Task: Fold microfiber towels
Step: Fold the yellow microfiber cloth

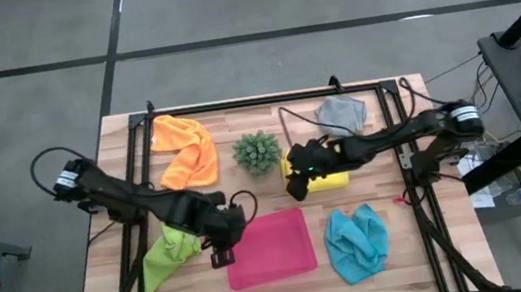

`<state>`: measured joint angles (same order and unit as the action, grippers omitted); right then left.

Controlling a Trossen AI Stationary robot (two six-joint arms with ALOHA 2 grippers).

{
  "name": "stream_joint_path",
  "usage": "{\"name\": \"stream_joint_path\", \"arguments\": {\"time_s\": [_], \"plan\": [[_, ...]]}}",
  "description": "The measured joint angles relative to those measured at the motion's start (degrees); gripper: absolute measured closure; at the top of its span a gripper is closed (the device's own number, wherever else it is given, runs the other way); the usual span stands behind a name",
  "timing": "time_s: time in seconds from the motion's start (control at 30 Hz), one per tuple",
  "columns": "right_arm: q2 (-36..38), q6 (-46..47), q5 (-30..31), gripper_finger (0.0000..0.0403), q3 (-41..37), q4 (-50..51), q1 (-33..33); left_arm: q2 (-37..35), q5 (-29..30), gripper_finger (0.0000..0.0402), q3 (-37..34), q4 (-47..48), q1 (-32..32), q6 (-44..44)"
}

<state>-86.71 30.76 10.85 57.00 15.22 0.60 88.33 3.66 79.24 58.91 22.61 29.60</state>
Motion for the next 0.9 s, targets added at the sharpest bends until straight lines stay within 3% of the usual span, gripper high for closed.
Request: {"name": "stream_joint_path", "arguments": {"time_s": [0.2,0.3,0.53,0.9], "plan": [[-9.0,14.3,10.9,0.0270,10.9,21.1,-2.7,-2.5,1.0,0.0272,0.1,0.2,0.1,-0.4],[-13.2,16.5,15.4,0.0270,15.4,26.3,-3.9,-3.0,3.1,0.0272,0.1,0.2,0.0,-1.1],[-20.5,14.5,15.7,0.0271,22.4,27.8,-5.5,-2.8,4.4,0.0272,0.0,0.1,-0.1,-1.8],[-22.6,14.0,14.6,0.0271,22.6,28.1,-5.4,-2.7,5.0,0.0272,-0.1,0.0,-0.1,-1.9]]}}
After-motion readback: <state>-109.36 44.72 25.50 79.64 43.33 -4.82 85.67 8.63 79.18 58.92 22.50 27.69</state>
